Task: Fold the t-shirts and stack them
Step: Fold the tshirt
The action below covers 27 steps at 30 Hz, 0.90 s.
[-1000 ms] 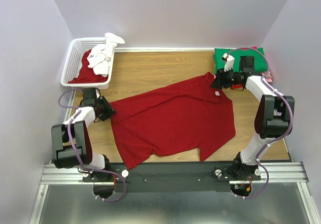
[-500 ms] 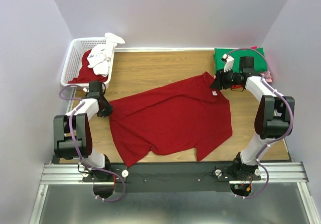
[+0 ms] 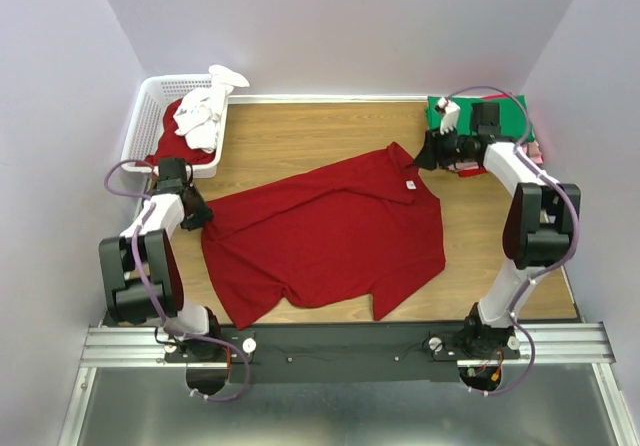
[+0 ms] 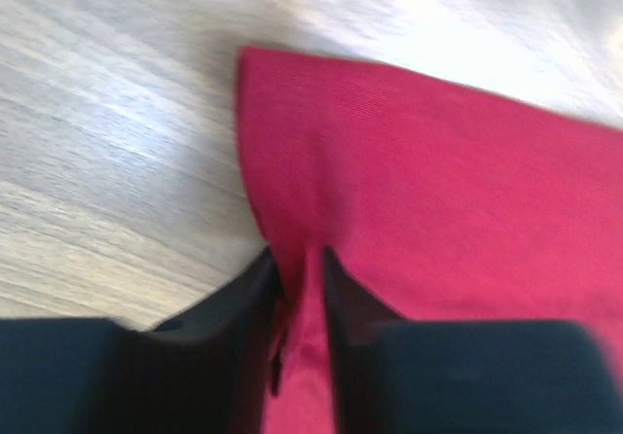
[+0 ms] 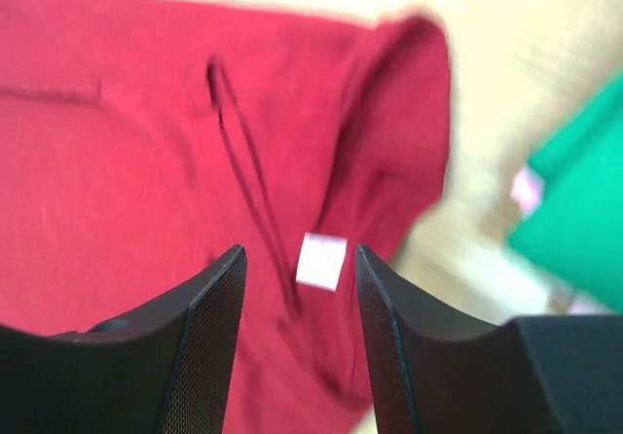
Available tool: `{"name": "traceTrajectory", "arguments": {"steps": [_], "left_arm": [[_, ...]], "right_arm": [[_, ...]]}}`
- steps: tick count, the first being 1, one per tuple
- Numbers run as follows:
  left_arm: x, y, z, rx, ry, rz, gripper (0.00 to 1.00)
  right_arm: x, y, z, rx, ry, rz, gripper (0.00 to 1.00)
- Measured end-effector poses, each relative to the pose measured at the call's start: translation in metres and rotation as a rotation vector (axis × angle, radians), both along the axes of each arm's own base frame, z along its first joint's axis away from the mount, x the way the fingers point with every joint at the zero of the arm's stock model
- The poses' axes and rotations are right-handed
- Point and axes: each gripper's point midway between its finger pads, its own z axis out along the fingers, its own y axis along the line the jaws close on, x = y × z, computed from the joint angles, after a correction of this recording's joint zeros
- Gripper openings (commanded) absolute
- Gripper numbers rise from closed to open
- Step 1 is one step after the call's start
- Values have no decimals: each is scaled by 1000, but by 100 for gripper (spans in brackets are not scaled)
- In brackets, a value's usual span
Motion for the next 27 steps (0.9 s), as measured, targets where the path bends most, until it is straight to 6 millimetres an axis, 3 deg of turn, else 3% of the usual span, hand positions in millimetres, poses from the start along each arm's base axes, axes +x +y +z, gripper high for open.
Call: {"name": "traceTrajectory", "arguments": {"steps": [3,6,8,11,18,21,27], "left_arm": [[3,-4,25,4,-89,-38,51],[11,-2,61,28,-218,-61,52],[16,-2,83,44,-303,-73,52],[17,-2,96,54,-363,-83,52],[16,-3,88,50,-353,-92,51],[19,-5,80,37,-337,-102,46],[16,-9,29,-16,-188,-118,39]], "right_arm": [[23,15,7,7,-19,21,56],[58,37,10,13,-38,26,55],[74,51,3,-2,-36,20,55],[89,67,-13,-57,-28,-7,55],[108,86,-42,-278,-65,-88,55],[114,87,-46,-374,-96,-117,55],[124,73,-61,-505,-119,-165,55]]}}
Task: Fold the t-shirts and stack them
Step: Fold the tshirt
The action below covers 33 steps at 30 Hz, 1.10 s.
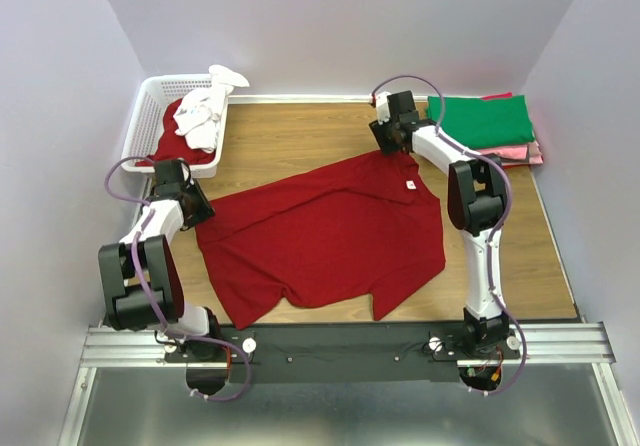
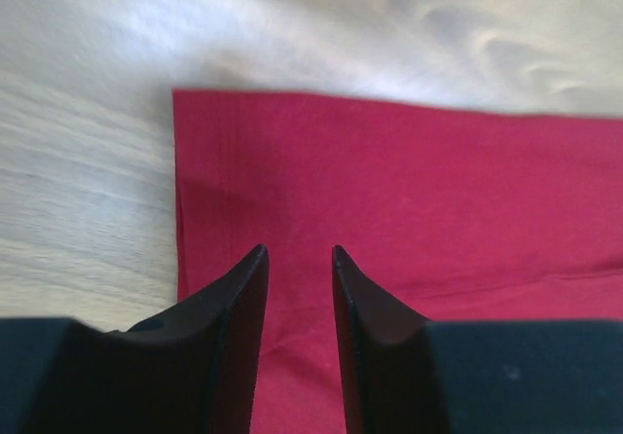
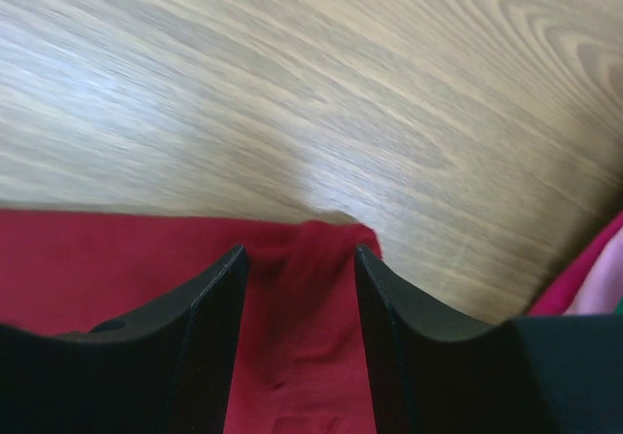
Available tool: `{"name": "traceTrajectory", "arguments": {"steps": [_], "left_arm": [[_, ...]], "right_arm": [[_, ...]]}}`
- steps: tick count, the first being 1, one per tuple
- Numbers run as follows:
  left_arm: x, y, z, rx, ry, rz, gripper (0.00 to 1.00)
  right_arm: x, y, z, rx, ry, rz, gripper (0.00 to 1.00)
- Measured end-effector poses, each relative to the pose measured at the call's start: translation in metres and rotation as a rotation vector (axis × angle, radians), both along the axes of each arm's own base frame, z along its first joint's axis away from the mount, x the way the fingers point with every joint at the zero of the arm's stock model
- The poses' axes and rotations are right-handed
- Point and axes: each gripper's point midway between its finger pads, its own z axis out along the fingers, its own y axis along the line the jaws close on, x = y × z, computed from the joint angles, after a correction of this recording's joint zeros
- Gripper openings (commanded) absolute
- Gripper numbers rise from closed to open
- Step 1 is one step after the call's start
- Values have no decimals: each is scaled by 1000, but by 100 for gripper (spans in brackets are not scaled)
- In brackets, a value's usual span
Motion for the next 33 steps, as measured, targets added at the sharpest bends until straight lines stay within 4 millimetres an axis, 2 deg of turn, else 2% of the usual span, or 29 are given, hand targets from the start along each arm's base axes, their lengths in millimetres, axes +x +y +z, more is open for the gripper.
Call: {"name": "traceTrajectory", "arguments": {"steps": [5,10,20,21,23,24,25,33], "left_arm": [[-7,-1,-22,-14,79,1,30],[-14,4,-34,1,133,26,30],[-15,6,-36,9,141,39,29],[-15,6,-36,9,142,42,29],[-15,6,-36,10,141,43,29],[-15,6,-36,11,142,43,29],[-15,6,-36,11,143,44,29],[-15,7,-36,12,143,44,29]], "right_arm": [[1,-13,-13,-68,8,-25,55],[3,-22,-11,-119,-6,-47,54],[5,-34,-11,-171,-24,-86,54],[5,-36,-12,-174,-23,-90,53],[4,-37,-13,-181,-21,-95,41],[3,-38,-14,-185,-22,-98,30],[3,-39,-14,-186,-22,-101,27],[3,-42,-15,-186,-25,-106,27]]}}
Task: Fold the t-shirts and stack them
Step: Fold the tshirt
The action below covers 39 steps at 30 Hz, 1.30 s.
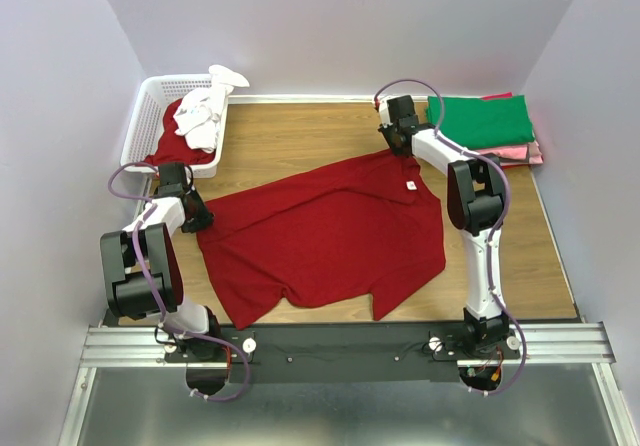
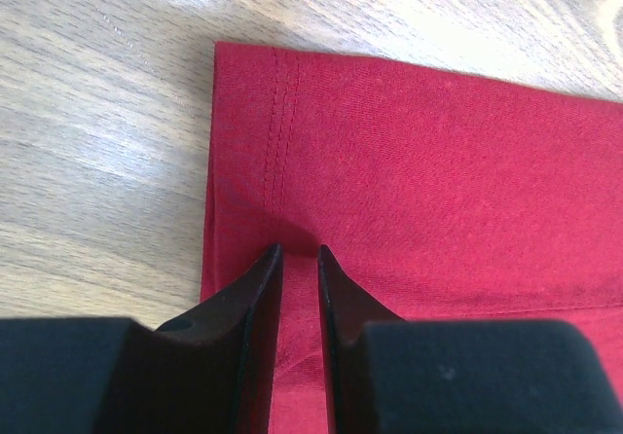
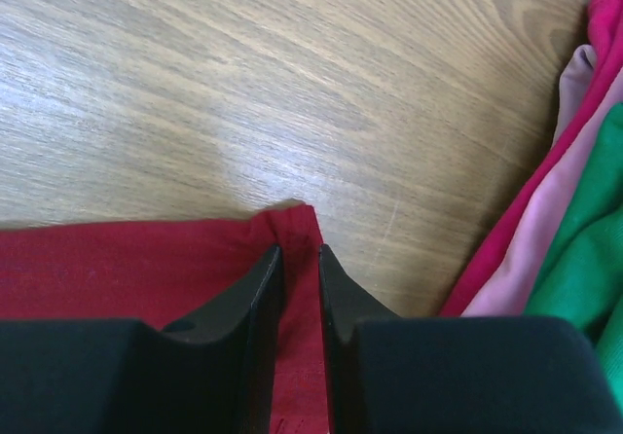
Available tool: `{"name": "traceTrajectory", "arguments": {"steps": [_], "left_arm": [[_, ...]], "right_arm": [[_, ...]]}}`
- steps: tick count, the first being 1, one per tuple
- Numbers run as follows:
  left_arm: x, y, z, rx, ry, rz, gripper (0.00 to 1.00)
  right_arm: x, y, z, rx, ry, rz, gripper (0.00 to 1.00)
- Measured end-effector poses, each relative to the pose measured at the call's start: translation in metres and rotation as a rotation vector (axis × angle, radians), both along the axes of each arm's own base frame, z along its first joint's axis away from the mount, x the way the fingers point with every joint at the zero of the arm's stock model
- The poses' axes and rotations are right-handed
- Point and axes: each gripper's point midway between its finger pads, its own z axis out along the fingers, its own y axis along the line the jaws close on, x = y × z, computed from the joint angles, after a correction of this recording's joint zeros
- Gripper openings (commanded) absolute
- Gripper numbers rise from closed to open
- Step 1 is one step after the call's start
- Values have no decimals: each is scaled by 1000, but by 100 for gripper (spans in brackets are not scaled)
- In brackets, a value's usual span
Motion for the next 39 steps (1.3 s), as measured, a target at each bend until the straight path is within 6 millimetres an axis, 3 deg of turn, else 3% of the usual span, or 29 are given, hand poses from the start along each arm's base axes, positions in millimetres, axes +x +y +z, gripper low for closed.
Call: {"name": "traceTrajectory", "arguments": {"steps": [3,4,7,18,23,27,32,39], "left_arm": [[0,0,0,0,1,0,28],[0,0,0,0,1,0,28],[0,0,-1,0,1,0,28],[1,0,-1,-1,1,0,24],[1,0,-1,-2,0,0,24],[2,-1,0,-4,-1,-2,24],[2,-1,0,-5,-1,-3,24],[1,-1,0,-4,-1,-2,24]], "right_arm": [[1,0,0,1,-3,0,27],[1,0,1,1,-4,0,17],[1,0,1,1,-5,0,0],[4,0,11,138,-18,-57,0],[6,-20,38,367,-25,-138,0],[2,-25,54,575,-4,-173,0],[-5,-10,60,760,51,-160,0],[-15,26,72,1005,133,-121,0]]}}
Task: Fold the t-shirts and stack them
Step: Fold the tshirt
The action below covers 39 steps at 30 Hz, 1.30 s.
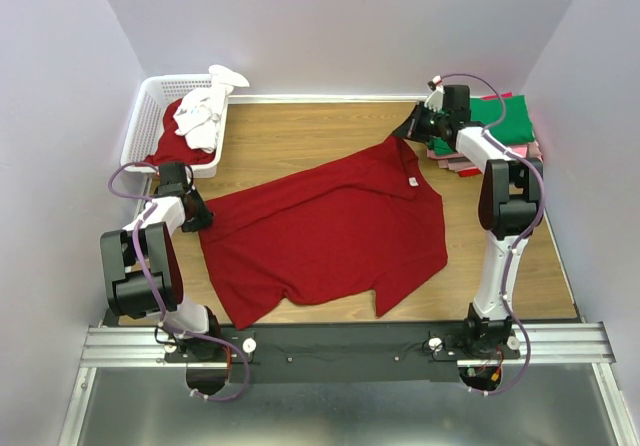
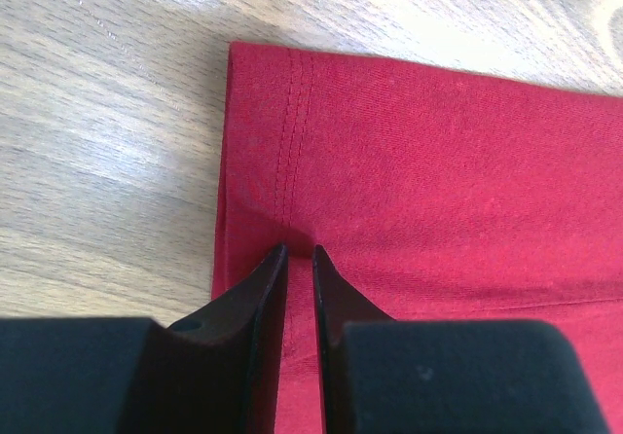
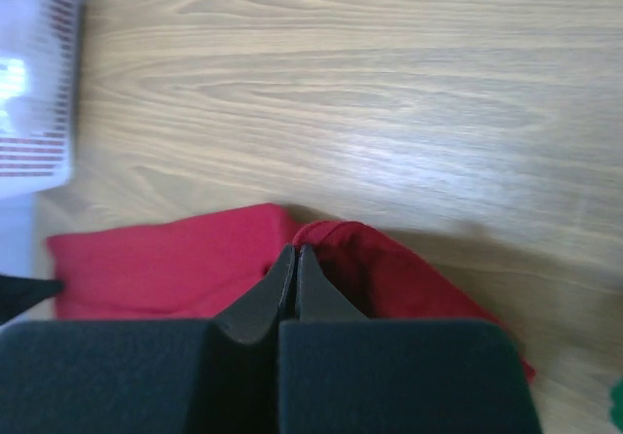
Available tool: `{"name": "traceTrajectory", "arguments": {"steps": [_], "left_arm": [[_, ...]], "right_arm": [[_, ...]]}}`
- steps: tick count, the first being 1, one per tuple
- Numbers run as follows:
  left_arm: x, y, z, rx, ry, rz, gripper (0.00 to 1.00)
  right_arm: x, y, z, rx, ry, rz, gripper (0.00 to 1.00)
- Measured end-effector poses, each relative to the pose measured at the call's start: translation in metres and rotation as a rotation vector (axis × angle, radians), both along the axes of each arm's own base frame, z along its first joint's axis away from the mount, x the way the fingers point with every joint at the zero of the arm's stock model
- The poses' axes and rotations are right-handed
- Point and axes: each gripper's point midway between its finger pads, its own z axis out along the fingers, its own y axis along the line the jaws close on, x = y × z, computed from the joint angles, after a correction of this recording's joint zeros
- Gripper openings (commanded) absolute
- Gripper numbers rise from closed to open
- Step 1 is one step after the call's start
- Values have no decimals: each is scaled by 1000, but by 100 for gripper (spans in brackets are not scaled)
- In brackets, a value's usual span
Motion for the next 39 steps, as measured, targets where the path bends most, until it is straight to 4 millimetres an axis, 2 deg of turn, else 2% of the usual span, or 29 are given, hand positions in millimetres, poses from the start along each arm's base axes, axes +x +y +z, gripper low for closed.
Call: {"name": "traceTrajectory", "arguments": {"steps": [5,10,14,16,18,30,31,33,34,35,36,38,39], "left_arm": [[0,0,0,0,0,0,24],[0,0,0,0,0,0,24],[0,0,0,0,0,0,24],[0,0,0,0,0,0,24],[0,0,0,0,0,0,24],[0,0,0,1,0,0,24],[0,0,0,0,0,0,24],[0,0,0,0,-1,-3,25],[0,-1,1,-3,-5,-9,26],[0,-2,3,-4,-9,-14,30],[2,-2,6,-4,-22,-21,39],[4,-3,15,-5,-50,-30,46],[6,-4,25,0,-85,-39,48]], "right_arm": [[0,0,10,114,21,-6,0],[7,-23,15,154,25,-64,1],[8,-33,12,170,45,-96,8],[8,-35,12,177,51,-104,17],[8,-35,12,184,56,-110,21],[15,-73,22,227,41,-164,24],[15,-73,24,229,33,-151,34],[14,-69,27,230,17,-119,40],[12,-68,28,226,6,-99,47],[10,-66,29,223,-7,-67,50],[8,-63,30,218,-19,-39,52],[5,-58,29,202,-39,5,51],[2,-56,29,186,-54,35,52]]}}
